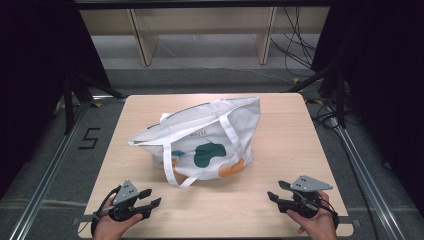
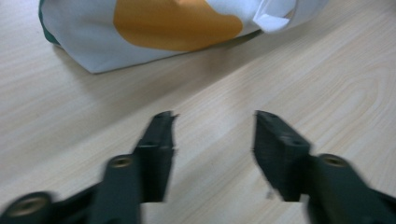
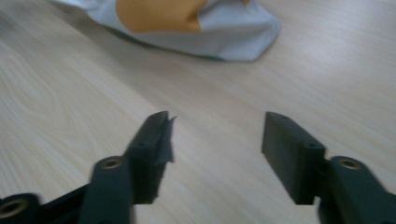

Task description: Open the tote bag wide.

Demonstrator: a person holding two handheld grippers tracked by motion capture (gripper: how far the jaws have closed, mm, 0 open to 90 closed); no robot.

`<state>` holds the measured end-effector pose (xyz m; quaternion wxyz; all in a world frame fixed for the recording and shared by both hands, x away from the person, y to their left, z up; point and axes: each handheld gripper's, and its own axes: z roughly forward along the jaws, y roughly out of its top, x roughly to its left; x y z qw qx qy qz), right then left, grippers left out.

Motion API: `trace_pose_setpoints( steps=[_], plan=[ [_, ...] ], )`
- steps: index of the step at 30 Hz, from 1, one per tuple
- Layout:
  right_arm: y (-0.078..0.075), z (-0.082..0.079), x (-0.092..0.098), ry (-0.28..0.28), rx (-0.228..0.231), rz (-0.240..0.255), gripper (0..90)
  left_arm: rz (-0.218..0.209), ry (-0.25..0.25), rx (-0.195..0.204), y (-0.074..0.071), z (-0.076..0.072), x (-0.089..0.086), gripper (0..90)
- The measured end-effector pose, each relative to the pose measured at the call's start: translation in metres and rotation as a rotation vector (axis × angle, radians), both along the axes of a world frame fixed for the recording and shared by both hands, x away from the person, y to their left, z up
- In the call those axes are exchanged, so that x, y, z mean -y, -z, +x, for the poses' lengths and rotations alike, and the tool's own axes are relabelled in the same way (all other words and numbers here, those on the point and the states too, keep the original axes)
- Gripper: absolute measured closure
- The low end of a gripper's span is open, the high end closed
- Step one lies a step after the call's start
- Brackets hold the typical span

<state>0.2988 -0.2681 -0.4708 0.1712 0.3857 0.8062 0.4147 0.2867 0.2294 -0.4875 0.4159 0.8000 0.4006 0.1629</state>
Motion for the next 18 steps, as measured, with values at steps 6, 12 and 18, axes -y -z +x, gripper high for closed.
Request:
trace_pose_setpoints(
  steps=[6, 12, 18],
  plan=[
    [-0.026, 0.020, -0.010, -0.072, 0.061, 0.014, 84.1, -0.014, 0.025, 0.034, -0.015, 0.012, -0.005, 89.1],
    [-0.052, 0.040, -0.023, -0.111, 0.095, 0.004, 90.0, -0.072, 0.019, 0.045, -0.033, 0.027, -0.005, 89.4],
    [-0.090, 0.061, -0.039, -0.142, 0.156, -0.003, 90.0, -0.112, 0.034, 0.044, -0.058, 0.049, -0.002, 89.4]
  ],
)
